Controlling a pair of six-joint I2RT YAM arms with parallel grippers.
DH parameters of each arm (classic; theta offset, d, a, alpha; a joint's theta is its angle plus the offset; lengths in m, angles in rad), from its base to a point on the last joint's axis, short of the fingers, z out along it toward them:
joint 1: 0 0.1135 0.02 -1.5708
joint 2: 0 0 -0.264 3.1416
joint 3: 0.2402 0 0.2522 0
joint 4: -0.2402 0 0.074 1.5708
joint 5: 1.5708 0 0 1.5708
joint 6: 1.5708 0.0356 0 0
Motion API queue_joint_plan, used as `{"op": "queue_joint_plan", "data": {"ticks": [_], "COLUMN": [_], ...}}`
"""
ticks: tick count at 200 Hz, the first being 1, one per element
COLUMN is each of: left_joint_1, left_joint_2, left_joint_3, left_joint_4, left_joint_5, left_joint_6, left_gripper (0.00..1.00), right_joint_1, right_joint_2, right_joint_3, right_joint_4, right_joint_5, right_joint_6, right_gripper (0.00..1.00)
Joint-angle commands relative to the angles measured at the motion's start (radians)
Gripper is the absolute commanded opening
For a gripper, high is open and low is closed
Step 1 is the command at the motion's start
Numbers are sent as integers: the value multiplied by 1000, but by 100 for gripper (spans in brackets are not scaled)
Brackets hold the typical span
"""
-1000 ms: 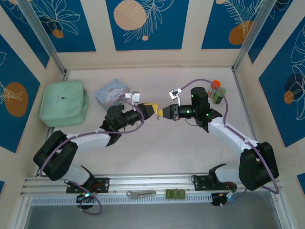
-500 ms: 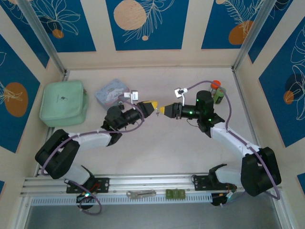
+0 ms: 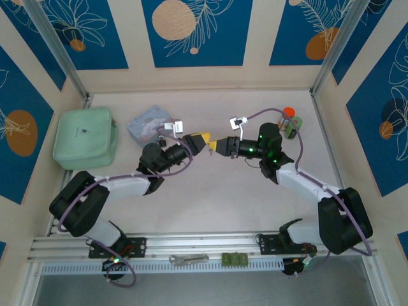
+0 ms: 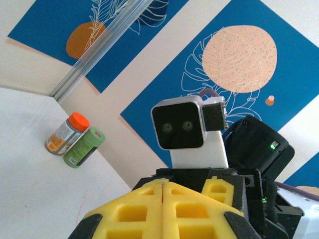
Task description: Unlock the padlock with the key
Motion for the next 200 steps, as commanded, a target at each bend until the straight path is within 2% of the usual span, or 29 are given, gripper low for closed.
{"op": "queue_joint_plan", "data": {"ticks": [1,25,74,105,114,146,153,163,177,189,200], "left_joint_1": [-10,-10,-10,-10,-10,-10,-10,-7,3,21,43], "left_joint_2": [9,15,22,30,30,29,26,15,-17,-65,-113], "left_joint_3": [-9,-11,-14,-15,-16,-22,-22,-27,-36,-46,-52], "left_joint_4": [76,92,107,123,124,126,120,107,54,-40,-145], "left_joint_5": [-21,-24,-26,-26,-28,-37,-39,-44,-59,-77,-103], "left_joint_6": [-21,-31,-43,-54,-54,-53,-49,-31,12,71,127], "left_gripper": [0,0,0,0,0,0,9,40,73,86,93], "right_joint_1": [12,20,22,19,17,8,5,1,-1,-3,-2], "right_joint_2": [15,24,34,40,39,27,22,14,0,-15,-26], "right_joint_3": [-10,-11,-4,-2,-3,-13,-15,-12,-6,-1,3], "right_joint_4": [52,62,81,92,93,63,48,13,-52,-117,-176], "right_joint_5": [-8,-7,-5,-5,-5,5,10,15,29,50,67], "right_joint_6": [28,34,42,47,46,31,24,4,-33,-66,-93], "right_gripper": [33,33,20,7,0,0,0,0,0,0,0]}}
